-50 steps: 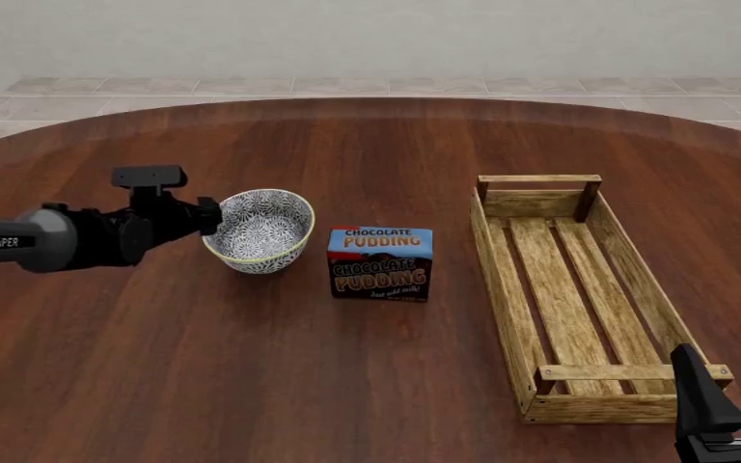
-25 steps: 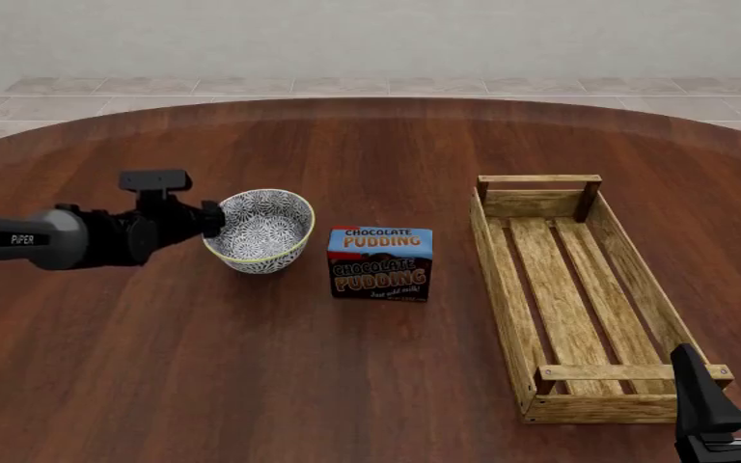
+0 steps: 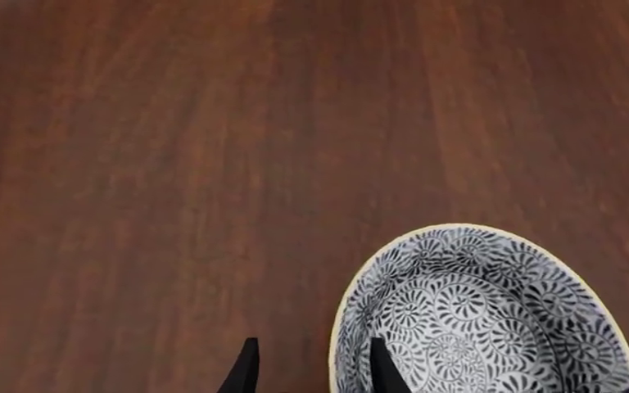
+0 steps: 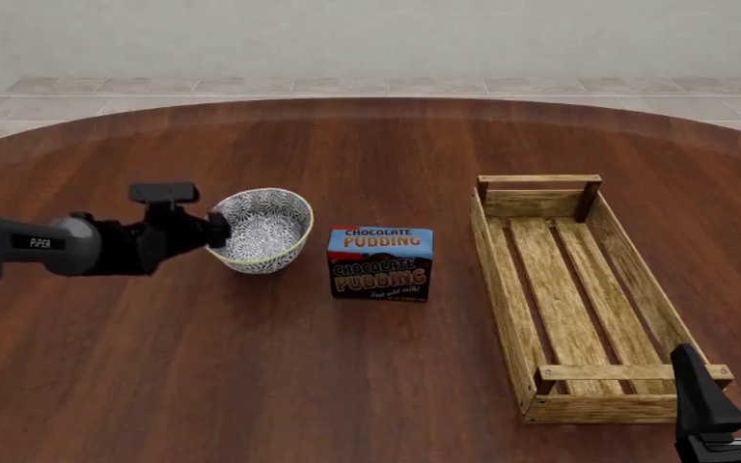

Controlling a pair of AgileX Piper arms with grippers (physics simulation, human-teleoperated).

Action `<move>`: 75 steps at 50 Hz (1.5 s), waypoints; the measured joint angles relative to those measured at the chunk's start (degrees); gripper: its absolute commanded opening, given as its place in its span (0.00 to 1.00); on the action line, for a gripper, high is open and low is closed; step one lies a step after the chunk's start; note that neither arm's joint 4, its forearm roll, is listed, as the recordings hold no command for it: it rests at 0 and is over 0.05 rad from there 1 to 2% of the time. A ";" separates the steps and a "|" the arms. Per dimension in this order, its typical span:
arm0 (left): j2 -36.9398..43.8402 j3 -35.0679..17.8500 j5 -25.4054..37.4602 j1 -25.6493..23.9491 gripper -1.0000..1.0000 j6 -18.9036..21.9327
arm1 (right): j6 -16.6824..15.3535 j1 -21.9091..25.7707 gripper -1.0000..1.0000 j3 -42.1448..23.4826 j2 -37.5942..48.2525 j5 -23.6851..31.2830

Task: Pick up the bowl on the left and put it in the tray.

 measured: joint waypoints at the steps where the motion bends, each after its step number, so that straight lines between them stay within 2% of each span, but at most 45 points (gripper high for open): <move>1: 0.18 0.04 -0.12 -0.08 1.00 0.06 | 0.00 0.00 1.00 0.00 0.00 0.00; 19: 2.10 -0.23 -1.88 -0.60 1.00 0.44 | 0.00 0.00 1.00 0.00 0.00 0.00; 20: 2.13 -0.29 -1.94 -0.62 0.00 0.32 | 0.00 0.00 1.00 0.00 0.00 0.00; 33: 1.58 0.17 -3.03 -1.56 0.00 -1.15 | 0.00 0.00 1.00 0.00 0.00 0.00; 58: -7.33 10.07 -6.41 1.82 0.00 -2.42 | 0.00 0.00 1.00 0.00 0.00 0.00; 75: -13.65 14.68 -6.76 3.22 0.00 -2.34 | 0.00 0.00 1.00 0.00 0.00 0.00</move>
